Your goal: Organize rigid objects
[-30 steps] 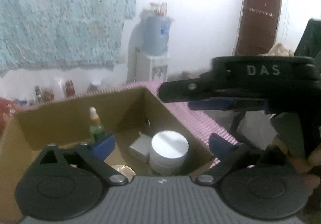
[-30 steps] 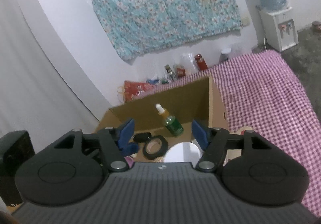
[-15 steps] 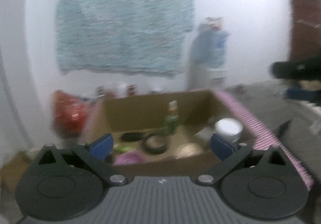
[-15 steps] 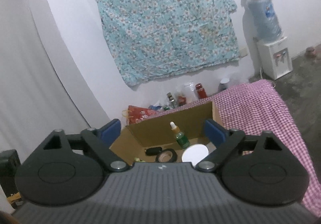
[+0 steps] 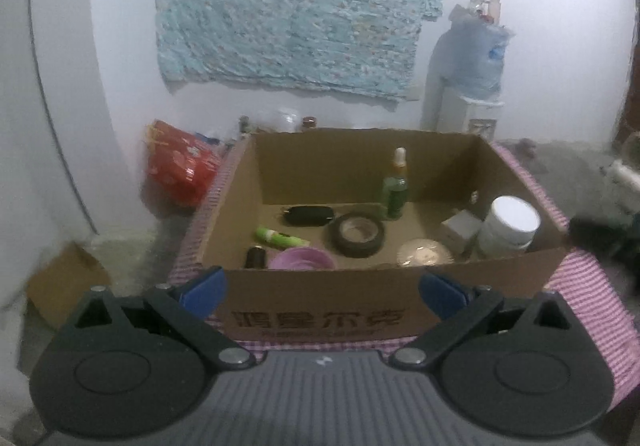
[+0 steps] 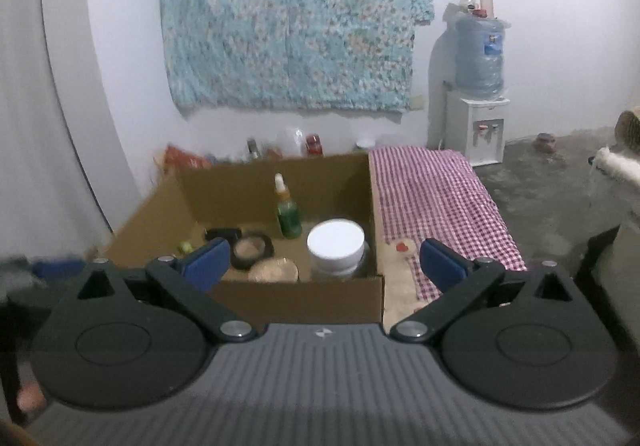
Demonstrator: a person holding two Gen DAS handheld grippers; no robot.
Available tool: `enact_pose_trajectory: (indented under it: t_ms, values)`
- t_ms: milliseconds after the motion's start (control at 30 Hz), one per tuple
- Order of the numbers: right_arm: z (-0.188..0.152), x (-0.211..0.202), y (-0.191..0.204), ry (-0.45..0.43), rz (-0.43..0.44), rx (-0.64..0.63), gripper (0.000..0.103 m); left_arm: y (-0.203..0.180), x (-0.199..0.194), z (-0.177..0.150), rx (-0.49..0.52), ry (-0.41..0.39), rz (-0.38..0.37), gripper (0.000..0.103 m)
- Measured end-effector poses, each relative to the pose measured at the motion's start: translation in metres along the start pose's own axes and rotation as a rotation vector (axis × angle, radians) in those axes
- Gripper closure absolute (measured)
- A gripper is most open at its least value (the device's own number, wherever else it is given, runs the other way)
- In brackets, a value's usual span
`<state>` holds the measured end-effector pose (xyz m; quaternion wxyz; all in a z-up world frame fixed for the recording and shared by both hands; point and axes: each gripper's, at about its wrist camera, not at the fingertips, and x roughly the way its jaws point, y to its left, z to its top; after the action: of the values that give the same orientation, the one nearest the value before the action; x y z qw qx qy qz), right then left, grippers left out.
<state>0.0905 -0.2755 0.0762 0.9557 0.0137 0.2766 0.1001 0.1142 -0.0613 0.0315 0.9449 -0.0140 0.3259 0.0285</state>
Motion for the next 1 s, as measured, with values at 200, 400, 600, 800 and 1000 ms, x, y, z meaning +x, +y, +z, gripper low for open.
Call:
enact_pose_trajectory:
  t_ms: [200,400,600,800,1000]
  values:
    - [0.003,0.023,0.029,0.043,-0.009,-0.056,0.002,0.001,0.005,0.008,0.008,0.028,0.029,0.000]
    - [0.006,0.035,0.028,0.061,-0.023,-0.048,0.002,0.006,0.007,0.011,-0.005,0.036,0.028,0.000]
    - [0.006,0.044,0.024,0.077,-0.026,-0.051,0.002,0.004,0.009,0.013,0.002,0.044,0.034,0.000]
    - [0.003,0.051,0.020,0.093,-0.026,-0.042,0.002,0.002,0.012,0.014,0.013,0.052,0.042,0.000]
    - [0.003,0.056,0.017,0.101,-0.021,-0.041,0.002,0.004,0.014,0.014,0.017,0.057,0.044,0.000]
